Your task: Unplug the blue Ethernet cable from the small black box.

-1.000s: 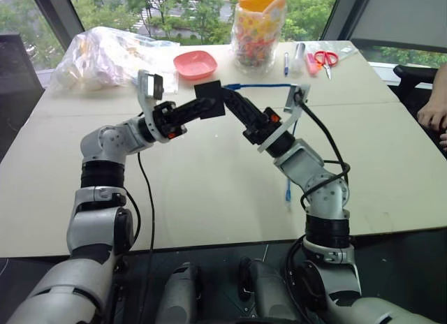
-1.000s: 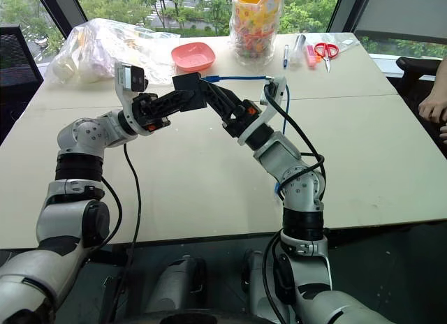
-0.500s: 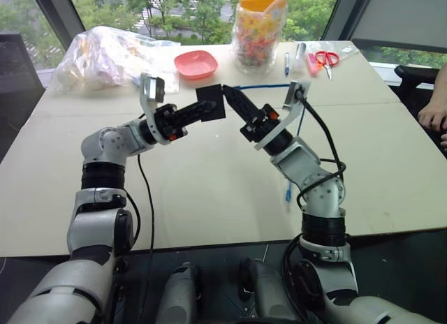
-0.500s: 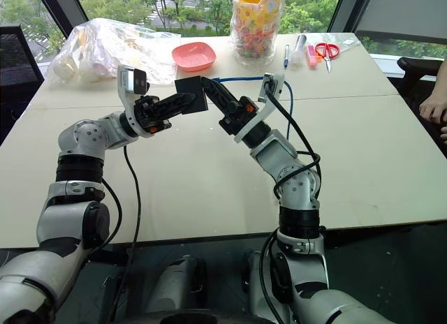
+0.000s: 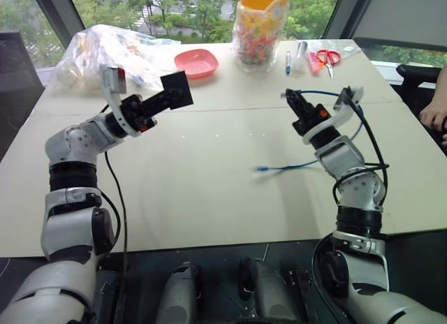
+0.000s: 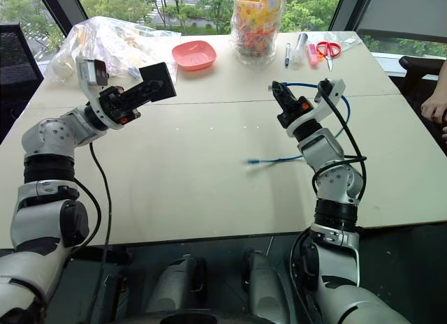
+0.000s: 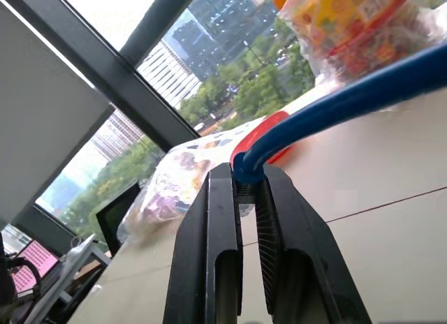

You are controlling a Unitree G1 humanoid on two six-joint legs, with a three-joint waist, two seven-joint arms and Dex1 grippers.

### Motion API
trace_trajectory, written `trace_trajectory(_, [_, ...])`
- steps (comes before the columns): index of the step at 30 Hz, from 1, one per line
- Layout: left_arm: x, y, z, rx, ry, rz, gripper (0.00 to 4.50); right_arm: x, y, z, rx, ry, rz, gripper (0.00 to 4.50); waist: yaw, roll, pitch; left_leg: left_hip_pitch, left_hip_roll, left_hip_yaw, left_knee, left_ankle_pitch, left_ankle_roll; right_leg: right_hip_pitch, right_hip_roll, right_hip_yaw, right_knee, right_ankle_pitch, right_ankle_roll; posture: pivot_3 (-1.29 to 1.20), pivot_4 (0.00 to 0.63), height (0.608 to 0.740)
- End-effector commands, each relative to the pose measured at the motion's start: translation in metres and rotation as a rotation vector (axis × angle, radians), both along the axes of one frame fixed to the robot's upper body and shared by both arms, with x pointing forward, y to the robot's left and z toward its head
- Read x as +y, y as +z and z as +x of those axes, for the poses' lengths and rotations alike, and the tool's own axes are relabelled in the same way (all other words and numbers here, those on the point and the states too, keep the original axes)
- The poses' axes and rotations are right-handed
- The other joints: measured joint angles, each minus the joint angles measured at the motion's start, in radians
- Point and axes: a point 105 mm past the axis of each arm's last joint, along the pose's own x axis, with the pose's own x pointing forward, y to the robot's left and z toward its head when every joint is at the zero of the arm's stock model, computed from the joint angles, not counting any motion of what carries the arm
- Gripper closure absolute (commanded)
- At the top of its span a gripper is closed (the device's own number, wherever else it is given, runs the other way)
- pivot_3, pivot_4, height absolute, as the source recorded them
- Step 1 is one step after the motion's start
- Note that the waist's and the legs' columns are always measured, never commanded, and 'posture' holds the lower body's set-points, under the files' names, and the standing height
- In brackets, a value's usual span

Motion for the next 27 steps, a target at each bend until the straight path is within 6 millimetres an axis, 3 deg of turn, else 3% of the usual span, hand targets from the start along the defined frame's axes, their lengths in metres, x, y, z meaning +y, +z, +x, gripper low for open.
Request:
trace_trajectory(1, [-0.019, -0.011, 0.019, -0.167, 0.183, 0.242, 4.01, -0.008, 0.002, 0.016, 0.029, -0.059, -0.147, 4.45, 0.001, 0.0, 0.0, 0.0, 0.0, 0.0, 0.0, 0.0, 0.0, 0.0, 0.0, 0.0, 0.0, 0.001, 0.002, 0.0, 0.15, 0.74])
trace_trajectory(8, [-0.06, -0.034, 0.035, -0.355, 0.353, 0.385, 4.01, -0.05, -0.052, 0.05, 0.286, -0.23, -0.427, 4.45, 0.002, 0.0, 0.0, -0.002, -0.001, 0.005, 0.001, 0.0, 0.0, -0.001, -0.001, 0.0, 0.0, 0.001, 0.002, 0.0, 0.15, 0.74])
trace_trajectory(11, [-0.079, -0.049, 0.034, -0.397, 0.355, 0.43, 4.01, -0.059, -0.06, 0.056, 0.295, -0.251, -0.489, 3.35, 0.0, 0.0, 0.0, -0.003, -0.003, 0.007, 0.001, 0.0, 0.001, -0.002, -0.001, 0.001, 0.0, 0.001, 0.002, 0.0, 0.15, 0.74])
trace_trajectory(13, [-0.086, -0.053, 0.034, -0.391, 0.349, 0.422, 4.01, -0.064, -0.063, 0.058, 0.301, -0.27, -0.512, 2.38, -0.002, 0.0, 0.0, -0.003, -0.004, 0.007, 0.001, 0.0, 0.002, -0.002, -0.001, 0.001, 0.0, 0.002, 0.002, 0.0, 0.15, 0.74])
trace_trajectory(16, [-0.09, -0.056, 0.038, -0.399, 0.363, 0.43, 4.01, -0.058, -0.065, 0.052, 0.322, -0.213, -0.53, 0.81, -0.003, 0.0, 0.0, -0.003, -0.003, 0.007, 0.001, 0.0, 0.002, -0.003, -0.001, 0.001, 0.0, 0.002, 0.003, 0.0, 0.15, 0.74])
trace_trajectory(18, [-0.091, -0.057, 0.042, -0.414, 0.397, 0.443, 4.01, -0.047, -0.067, 0.042, 0.327, -0.155, -0.535, 0.06, -0.003, 0.0, 0.0, -0.002, -0.002, 0.008, 0.001, 0.0, 0.002, -0.003, -0.001, 0.001, 0.001, 0.002, 0.003, 0.0, 0.15, 0.74])
trace_trajectory(23, [-0.099, -0.06, 0.051, -0.427, 0.447, 0.449, 4.01, -0.01, -0.065, -0.001, 0.274, -0.001, -0.565, 0.06, 0.007, 0.0, 0.0, -0.003, 0.0, 0.006, 0.001, 0.0, 0.002, -0.003, -0.001, 0.0, 0.001, 0.001, 0.003, 0.0, 0.15, 0.74])
trace_trajectory(27, [-0.108, -0.07, 0.055, -0.428, 0.478, 0.468, 4.01, 0.0, -0.059, -0.02, 0.224, 0.01, -0.576, 0.06, 0.006, 0.0, 0.0, -0.005, -0.001, 0.004, 0.003, -0.001, 0.003, -0.003, -0.003, 0.0, 0.0, 0.001, 0.003, 0.0, 0.15, 0.74])
